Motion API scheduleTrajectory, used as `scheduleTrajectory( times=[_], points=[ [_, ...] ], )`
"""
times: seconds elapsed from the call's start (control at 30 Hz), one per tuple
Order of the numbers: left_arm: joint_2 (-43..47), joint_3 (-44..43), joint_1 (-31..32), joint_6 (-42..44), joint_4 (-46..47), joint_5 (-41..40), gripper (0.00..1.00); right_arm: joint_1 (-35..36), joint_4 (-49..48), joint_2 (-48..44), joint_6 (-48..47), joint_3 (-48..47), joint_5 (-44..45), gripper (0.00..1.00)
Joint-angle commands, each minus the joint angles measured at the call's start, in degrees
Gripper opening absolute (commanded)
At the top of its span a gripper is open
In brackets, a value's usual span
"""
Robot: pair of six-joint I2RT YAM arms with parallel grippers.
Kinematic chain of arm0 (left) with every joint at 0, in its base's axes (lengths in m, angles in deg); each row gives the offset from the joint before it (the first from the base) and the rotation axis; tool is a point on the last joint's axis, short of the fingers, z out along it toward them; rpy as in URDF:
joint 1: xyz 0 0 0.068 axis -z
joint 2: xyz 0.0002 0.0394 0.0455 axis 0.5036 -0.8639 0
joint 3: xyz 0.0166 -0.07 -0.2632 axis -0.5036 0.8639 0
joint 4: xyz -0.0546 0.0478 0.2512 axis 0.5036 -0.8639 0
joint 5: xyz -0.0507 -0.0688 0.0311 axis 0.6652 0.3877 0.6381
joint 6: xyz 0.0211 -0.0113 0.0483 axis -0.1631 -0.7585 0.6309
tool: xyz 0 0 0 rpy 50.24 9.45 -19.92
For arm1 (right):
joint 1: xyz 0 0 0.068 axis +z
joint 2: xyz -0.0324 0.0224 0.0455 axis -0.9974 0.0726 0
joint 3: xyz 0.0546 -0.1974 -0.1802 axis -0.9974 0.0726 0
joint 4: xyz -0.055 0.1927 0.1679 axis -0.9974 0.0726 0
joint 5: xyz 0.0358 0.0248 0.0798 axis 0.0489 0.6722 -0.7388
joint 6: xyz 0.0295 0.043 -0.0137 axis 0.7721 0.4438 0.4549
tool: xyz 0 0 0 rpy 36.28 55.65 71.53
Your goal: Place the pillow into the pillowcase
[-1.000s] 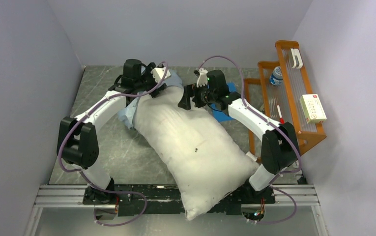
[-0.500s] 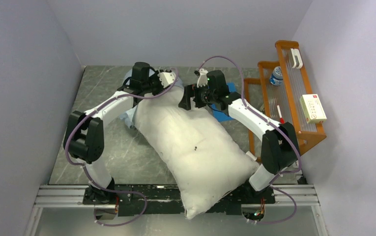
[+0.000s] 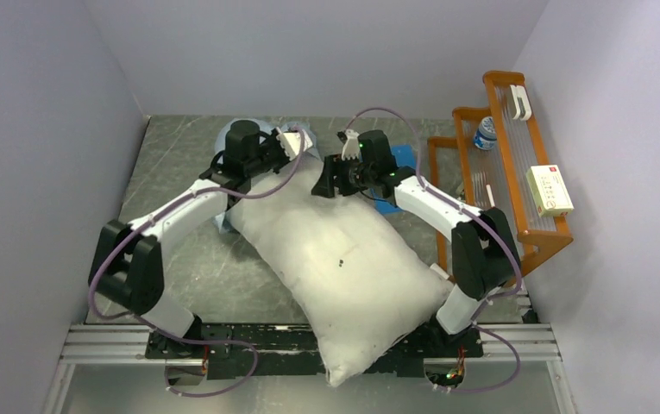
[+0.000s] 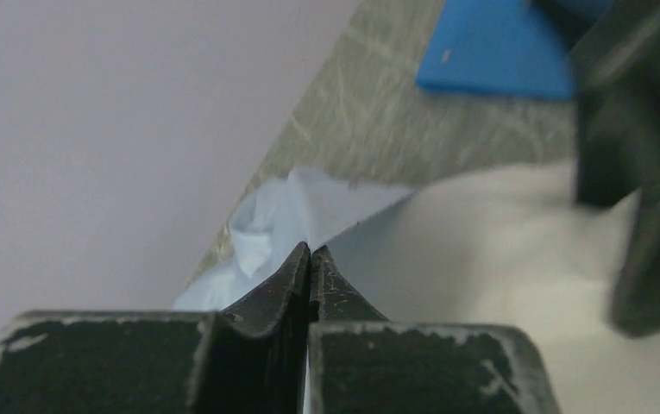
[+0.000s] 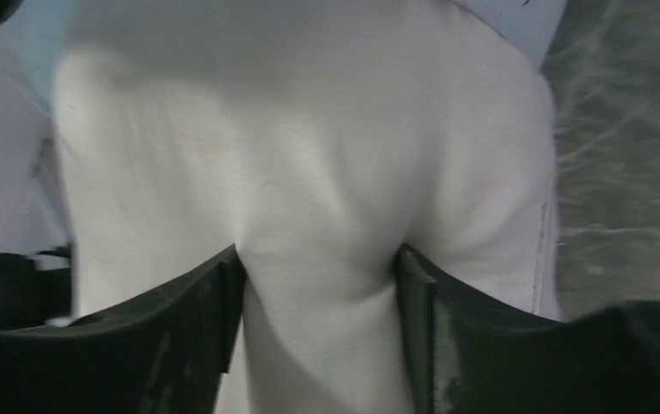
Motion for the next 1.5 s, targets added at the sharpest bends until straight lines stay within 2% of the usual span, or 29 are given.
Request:
scheduleTrajectory(
  times=[0.0, 0.07, 0.1, 0.2, 0.4, 0.53, 0.63, 0.7, 0.8, 0.83, 0.87, 0.9, 0.93, 1.0, 1.07, 1.2, 1.23, 1.3, 1.37, 1.4, 1.47],
  points=[
    [6.82, 1.70, 3.54, -6.89, 8.28, 5.79, 0.05, 3.86, -5.13, 0.95, 4.54, 0.58, -6.60, 0.40],
    [8.60, 2.11, 5.14, -8.57, 8.21, 7.00, 0.05, 4.85, -8.63, 0.18, 7.07, 1.60, -6.90, 0.07],
    [9.51, 2.48, 5.60, -9.74, 8.30, 7.51, 0.05, 4.98, -12.47, -0.65, 8.41, 2.69, -6.61, 0.00],
    [12.53, 4.55, 6.37, -14.98, 9.25, 8.67, 0.05, 5.10, -20.38, -4.76, 13.10, 7.73, -1.25, 0.00],
    [18.82, 11.00, 7.79, -24.54, 11.13, 15.44, 0.05, 3.59, -33.46, -12.88, 20.92, 19.75, 17.55, 0.00],
    [20.67, 16.06, 8.72, -33.12, 19.72, 23.97, 0.05, 3.39, -38.09, -14.25, 24.08, 22.54, 26.08, 0.00],
    [21.01, 18.80, 9.07, -39.92, 26.39, 26.39, 0.05, 3.29, -41.46, -14.92, 26.51, 24.18, 31.34, 0.00],
    [21.29, 20.85, 9.07, -41.68, 28.93, 26.68, 0.05, 2.96, -42.62, -15.08, 27.01, 24.66, 33.74, 0.00],
    [21.12, 21.69, 9.07, -36.97, 20.63, 18.49, 0.05, 2.75, -39.36, -13.44, 23.69, 22.08, 31.73, 0.00],
    [20.98, 21.66, 9.07, -35.31, 17.34, 14.35, 0.05, 2.77, -36.21, -12.81, 21.35, 20.38, 29.27, 0.05],
    [21.00, 21.62, 9.07, -35.36, 14.54, 10.41, 0.07, 2.77, -31.73, -12.38, 19.17, 18.18, 27.59, 0.23],
    [21.22, 21.38, 9.05, -35.33, 11.92, 7.21, 0.15, 2.81, -27.10, -12.49, 16.94, 16.32, 25.97, 0.43],
    [21.57, 20.82, 9.07, -34.60, 9.31, 5.81, 0.23, 2.97, -23.33, -13.07, 15.01, 15.00, 24.85, 0.57],
    [22.48, 19.42, 9.03, -34.24, 5.91, 4.59, 0.38, 3.30, -19.01, -15.56, 12.06, 14.89, 24.38, 0.70],
    [23.30, 17.30, 9.01, -35.21, 2.65, 1.09, 0.49, 3.36, -15.17, -18.94, 10.27, 15.17, 25.83, 0.77],
    [24.16, 10.54, 8.70, -36.69, -7.46, -10.19, 0.58, 3.92, -4.64, -22.46, 6.52, 10.76, 26.68, 0.83],
    [24.03, 8.80, 8.03, -36.86, -10.85, -11.96, 0.65, 4.58, -2.40, -22.84, 5.56, 9.53, 26.86, 0.86],
    [24.13, 6.49, 5.76, -41.21, -15.32, -13.64, 0.86, 7.30, 1.12, -23.78, 4.11, 7.81, 29.81, 0.95],
    [25.30, 6.22, 2.04, -44.64, -16.33, -13.21, 0.90, 10.27, 3.13, -24.87, 3.07, 6.85, 32.61, 0.97],
    [26.08, 6.65, 0.00, -46.11, -15.98, -12.71, 0.96, 11.77, 3.91, -25.26, 2.61, 6.19, 33.62, 0.97],
    [27.45, 8.21, -3.72, -47.64, -15.04, -13.59, 0.98, 15.24, 5.85, -25.43, 1.58, 4.45, 36.32, 0.98]
  ],
)
